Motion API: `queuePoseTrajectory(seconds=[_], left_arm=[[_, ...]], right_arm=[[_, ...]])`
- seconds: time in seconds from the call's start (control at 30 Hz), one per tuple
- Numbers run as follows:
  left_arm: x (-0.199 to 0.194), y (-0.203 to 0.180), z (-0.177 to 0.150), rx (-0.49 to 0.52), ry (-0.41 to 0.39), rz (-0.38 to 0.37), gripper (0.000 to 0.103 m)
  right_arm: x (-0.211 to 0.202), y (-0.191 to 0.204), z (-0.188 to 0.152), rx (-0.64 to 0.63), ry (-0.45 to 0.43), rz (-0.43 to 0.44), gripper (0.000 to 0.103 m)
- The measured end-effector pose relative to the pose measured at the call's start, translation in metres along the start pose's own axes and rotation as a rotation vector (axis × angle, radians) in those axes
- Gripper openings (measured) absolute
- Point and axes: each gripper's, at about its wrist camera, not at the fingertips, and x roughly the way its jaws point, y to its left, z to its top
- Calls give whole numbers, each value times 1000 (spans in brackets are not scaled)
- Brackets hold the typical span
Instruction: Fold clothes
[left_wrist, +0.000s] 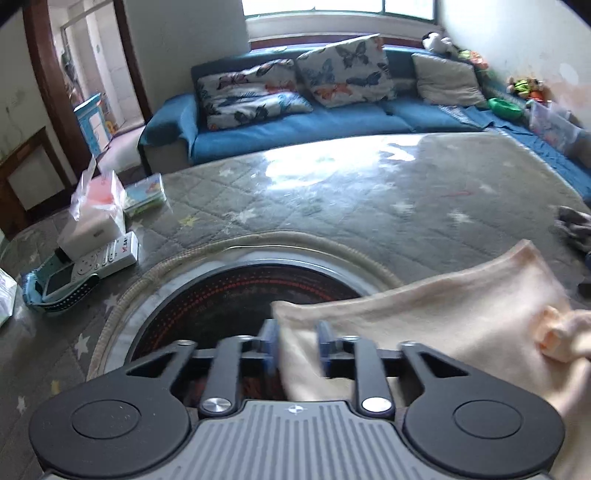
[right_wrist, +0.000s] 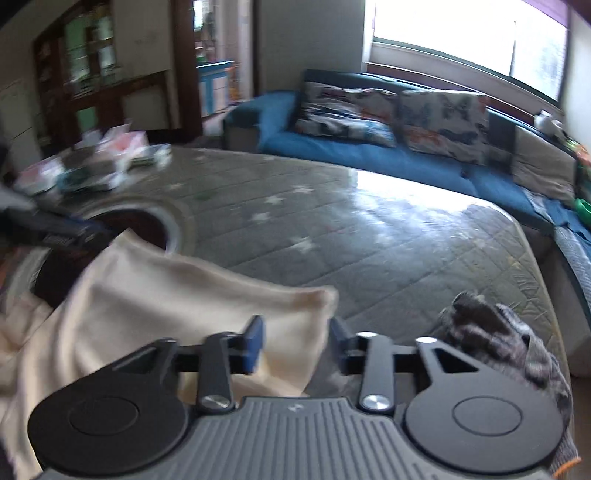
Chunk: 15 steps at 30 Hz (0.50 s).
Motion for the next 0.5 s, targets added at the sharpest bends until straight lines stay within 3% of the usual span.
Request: queuePoseTrajectory(seconds=[0.13, 0.33, 0.43, 0.5], left_arm=[[-36, -21, -26, 40, -19, -90, 48], [-65, -49, -73, 91, 6, -189, 54], [-67, -62, -92, 118, 30, -201, 54], [-67, -63, -101, 127, 36, -198, 54]], right_arm=[[-11, 22, -18, -65, 9, 39, 54], [12, 40, -32, -139, 29, -5, 51], [17, 38, -35, -125, 19, -20, 27], [13, 29, -34, -71, 2, -39, 5]])
